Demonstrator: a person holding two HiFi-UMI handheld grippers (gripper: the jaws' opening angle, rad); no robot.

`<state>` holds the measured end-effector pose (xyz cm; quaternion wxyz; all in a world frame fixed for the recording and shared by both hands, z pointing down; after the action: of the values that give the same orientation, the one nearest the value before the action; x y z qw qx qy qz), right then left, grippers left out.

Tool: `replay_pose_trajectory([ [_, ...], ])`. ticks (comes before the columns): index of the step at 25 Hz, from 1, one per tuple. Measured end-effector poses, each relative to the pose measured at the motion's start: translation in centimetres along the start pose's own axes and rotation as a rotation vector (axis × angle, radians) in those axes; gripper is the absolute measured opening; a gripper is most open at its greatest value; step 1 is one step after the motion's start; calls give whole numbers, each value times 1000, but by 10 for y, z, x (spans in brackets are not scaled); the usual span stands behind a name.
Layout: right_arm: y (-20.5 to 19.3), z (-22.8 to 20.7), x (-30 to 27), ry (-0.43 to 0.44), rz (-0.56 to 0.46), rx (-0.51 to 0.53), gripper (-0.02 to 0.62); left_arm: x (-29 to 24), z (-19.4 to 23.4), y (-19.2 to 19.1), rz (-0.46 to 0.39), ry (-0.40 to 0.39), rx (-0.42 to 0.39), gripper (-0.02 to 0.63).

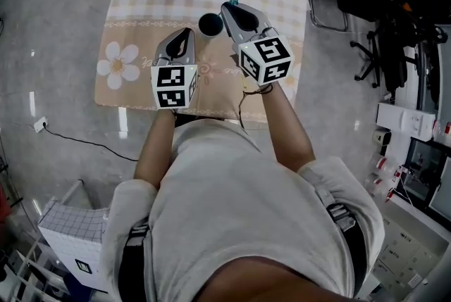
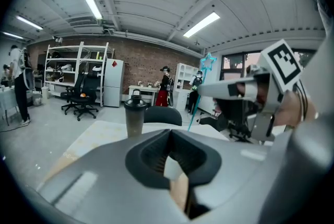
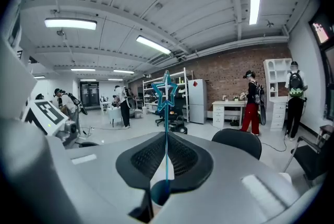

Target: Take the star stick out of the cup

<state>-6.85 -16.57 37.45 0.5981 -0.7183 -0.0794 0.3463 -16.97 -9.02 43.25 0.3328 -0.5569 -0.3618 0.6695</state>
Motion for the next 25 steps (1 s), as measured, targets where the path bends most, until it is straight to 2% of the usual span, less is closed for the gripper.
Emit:
replay_pose_trajectory([
  [4, 21, -6, 39, -39, -59, 19, 13, -5, -25, 4, -5, -52, -31, 2],
  [10, 0, -30, 78, -132, -30, -47, 12, -12, -68, 6, 2, -135, -84, 2],
  [13, -20, -38, 94, -159, 27, -92, 12, -16, -85, 4, 17, -171, -102, 2],
  [18, -55, -50, 107, -155, 168, -146, 12, -27, -113, -6, 54, -228, -116, 2],
  [25, -119, -44, 105, -101, 374, -212, 12, -40, -136, -37, 137, -291, -118, 3],
])
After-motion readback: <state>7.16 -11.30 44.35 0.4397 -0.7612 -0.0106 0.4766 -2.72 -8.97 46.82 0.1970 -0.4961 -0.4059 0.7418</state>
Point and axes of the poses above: the fingertips, and each gripper's own axes: x backward along the fingers, z to its left, y out of its top, the point moved 4 cm from there along x, backward along the fingers, and after that the axes turned 8 degrees about z, right-handed, at the moved point
